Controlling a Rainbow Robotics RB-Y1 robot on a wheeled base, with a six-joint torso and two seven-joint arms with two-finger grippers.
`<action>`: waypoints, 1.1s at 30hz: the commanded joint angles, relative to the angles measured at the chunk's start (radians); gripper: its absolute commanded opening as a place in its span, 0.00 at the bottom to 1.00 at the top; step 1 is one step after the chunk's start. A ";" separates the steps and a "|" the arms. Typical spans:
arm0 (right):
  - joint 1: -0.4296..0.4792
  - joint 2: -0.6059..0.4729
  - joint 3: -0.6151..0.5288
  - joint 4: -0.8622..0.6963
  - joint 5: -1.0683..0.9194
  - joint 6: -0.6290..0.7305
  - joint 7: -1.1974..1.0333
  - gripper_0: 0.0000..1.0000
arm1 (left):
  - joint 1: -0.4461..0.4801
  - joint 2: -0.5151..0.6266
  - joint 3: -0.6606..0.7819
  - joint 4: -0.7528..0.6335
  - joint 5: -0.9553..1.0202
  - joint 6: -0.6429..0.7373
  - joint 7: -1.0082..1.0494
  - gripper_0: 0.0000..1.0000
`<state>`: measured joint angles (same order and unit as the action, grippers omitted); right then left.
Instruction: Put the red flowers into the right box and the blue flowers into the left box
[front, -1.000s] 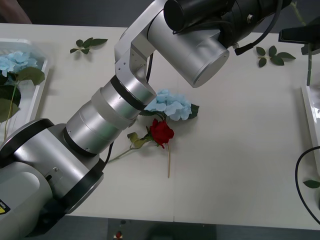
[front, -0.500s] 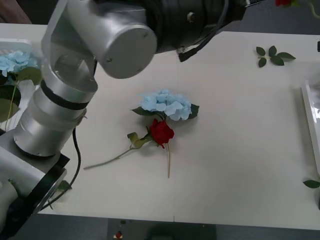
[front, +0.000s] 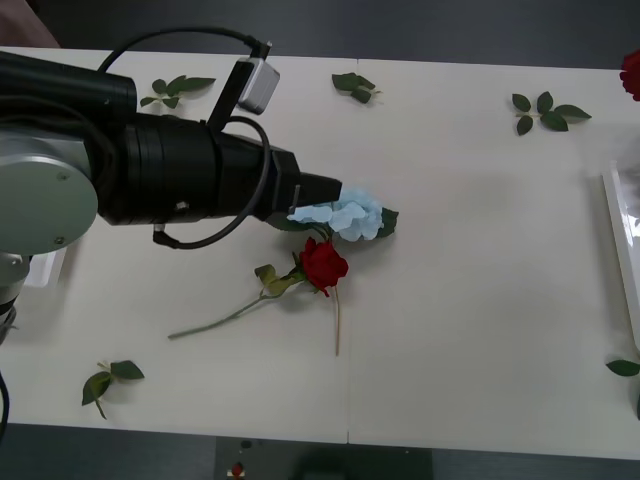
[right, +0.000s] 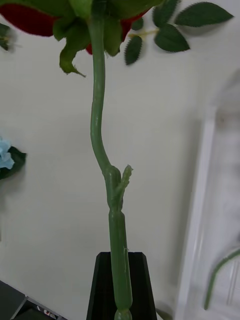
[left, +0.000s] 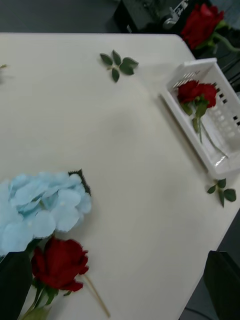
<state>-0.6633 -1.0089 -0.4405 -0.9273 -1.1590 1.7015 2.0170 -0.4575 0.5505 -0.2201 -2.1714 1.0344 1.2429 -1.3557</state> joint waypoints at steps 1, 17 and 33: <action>-0.015 -0.037 -0.041 -0.028 0.085 -0.005 -0.070 0.00 | 0.062 0.059 0.025 -0.041 0.022 0.003 -0.121 1.00; 0.042 -0.037 -0.018 -0.028 0.329 -0.103 -0.273 0.00 | 0.165 0.147 -0.044 -0.037 -0.129 0.092 -0.352 1.00; 0.254 -0.036 0.013 -0.030 0.257 -0.373 -0.261 0.00 | 0.126 0.131 -0.252 0.122 -0.300 -0.046 -0.370 1.00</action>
<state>-0.4314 -1.0089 -0.4389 -0.9273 -0.8752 1.3696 1.7743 -0.2958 0.6770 -0.4606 -2.0540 0.7597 1.2142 -1.6798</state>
